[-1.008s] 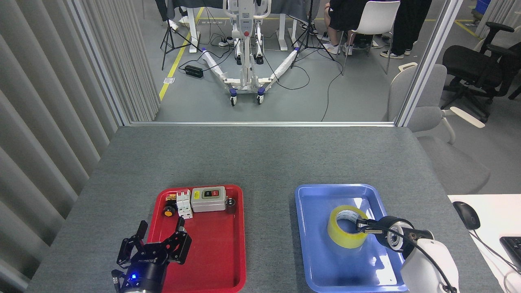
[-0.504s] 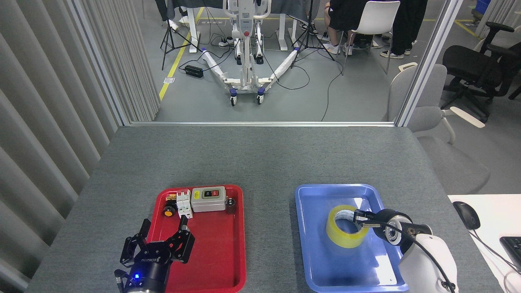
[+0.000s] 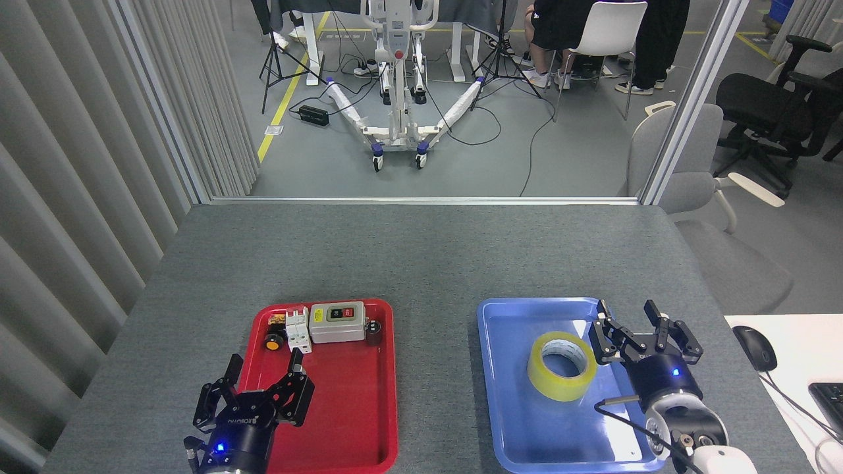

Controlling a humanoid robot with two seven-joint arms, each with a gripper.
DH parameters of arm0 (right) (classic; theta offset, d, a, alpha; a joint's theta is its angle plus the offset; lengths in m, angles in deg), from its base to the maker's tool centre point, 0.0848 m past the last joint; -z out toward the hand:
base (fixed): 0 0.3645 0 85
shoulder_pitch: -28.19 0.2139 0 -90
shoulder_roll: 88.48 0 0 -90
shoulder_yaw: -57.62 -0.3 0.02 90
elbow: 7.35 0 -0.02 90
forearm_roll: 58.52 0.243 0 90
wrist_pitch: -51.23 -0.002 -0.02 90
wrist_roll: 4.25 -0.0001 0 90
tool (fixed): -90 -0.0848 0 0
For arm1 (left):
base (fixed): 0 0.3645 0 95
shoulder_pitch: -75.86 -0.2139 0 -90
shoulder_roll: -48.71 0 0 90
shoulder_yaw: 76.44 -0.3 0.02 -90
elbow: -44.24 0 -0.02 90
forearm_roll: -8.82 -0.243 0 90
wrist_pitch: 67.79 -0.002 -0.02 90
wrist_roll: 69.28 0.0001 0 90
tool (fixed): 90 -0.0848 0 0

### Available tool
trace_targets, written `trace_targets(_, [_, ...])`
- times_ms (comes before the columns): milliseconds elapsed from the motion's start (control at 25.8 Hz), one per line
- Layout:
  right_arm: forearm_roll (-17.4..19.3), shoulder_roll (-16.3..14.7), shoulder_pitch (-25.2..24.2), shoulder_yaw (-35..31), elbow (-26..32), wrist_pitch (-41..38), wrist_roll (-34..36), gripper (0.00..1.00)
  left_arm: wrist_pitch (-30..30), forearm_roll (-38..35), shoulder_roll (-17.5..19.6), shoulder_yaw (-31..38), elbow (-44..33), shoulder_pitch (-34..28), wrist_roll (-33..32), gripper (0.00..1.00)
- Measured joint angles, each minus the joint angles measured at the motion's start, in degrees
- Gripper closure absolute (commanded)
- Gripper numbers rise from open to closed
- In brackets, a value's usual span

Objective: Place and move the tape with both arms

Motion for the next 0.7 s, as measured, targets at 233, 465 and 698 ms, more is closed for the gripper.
trace_targets(233, [-1.13, -0.73, -6.58, -0.18, 1.81, -4.73, 12.54, 0.01, -0.01, 0.00, -0.10, 0.00, -0.06, -0.30, 0.00, 0.00])
trace_targets(465, [-0.82, -1.27, -9.67, -0.30, 2.00, -3.95, 13.58, 0.01, -0.18, 0.00, -0.19, 0.01, -0.13, -0.43, -0.07, 0.00])
trace_targets(698, [-0.77, 0.11, -11.84, -2.51, 1.97, -0.95, 14.14, 0.01, -0.26, 0.00, -0.23, 0.00, -0.24, -0.45, -0.08, 0.00])
